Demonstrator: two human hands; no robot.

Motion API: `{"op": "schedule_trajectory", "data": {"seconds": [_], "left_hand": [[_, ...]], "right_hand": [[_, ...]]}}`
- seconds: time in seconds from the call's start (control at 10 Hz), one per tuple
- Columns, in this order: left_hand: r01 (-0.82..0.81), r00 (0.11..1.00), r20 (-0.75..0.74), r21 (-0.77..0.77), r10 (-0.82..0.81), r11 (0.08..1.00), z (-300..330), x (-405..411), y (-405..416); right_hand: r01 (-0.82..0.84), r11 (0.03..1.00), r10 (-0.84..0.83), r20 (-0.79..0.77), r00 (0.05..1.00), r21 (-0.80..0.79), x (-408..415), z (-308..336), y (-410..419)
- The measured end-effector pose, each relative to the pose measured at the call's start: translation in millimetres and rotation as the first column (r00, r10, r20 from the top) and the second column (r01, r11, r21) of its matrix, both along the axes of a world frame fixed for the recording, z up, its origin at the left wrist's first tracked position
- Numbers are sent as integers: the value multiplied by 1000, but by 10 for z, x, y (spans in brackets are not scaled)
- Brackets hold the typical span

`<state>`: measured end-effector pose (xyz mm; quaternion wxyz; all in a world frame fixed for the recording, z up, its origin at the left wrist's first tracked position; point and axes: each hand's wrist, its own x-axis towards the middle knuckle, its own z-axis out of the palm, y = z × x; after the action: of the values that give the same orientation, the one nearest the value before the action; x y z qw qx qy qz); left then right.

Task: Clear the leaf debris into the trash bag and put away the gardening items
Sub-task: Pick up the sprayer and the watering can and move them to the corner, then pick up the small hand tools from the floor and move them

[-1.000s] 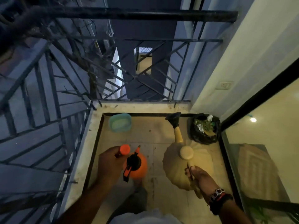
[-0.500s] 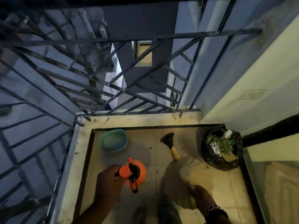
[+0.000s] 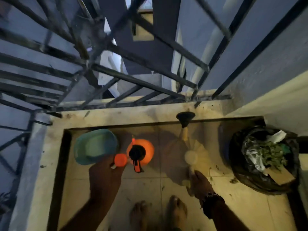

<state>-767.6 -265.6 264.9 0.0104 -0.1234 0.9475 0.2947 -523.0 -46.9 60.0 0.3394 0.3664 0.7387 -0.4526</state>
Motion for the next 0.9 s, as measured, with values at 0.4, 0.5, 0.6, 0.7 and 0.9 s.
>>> {"op": "schedule_trajectory", "data": {"seconds": [0.4,0.5,0.6,0.7,0.9], "left_hand": [[-2,993,-121,67,10,998,-583,-559,347],[-37,987,-146,149,59,988,-642,-622,389],[-39,985,-158,196,71,980,-702,-667,400],[-51,987,-138,215,82,975,-722,-653,405],[-68,995,-51,249,84,966,-475,-474,392]], "right_hand": [[108,994,-108,-95,990,-9,-2298,-144,632],[147,989,-147,-72,987,-2,-2336,-247,651],[165,985,-168,-67,983,-48,-2346,-295,651],[159,986,-161,-54,985,-41,-2412,-150,632],[164,986,-162,-79,984,22,-2289,92,632]]}}
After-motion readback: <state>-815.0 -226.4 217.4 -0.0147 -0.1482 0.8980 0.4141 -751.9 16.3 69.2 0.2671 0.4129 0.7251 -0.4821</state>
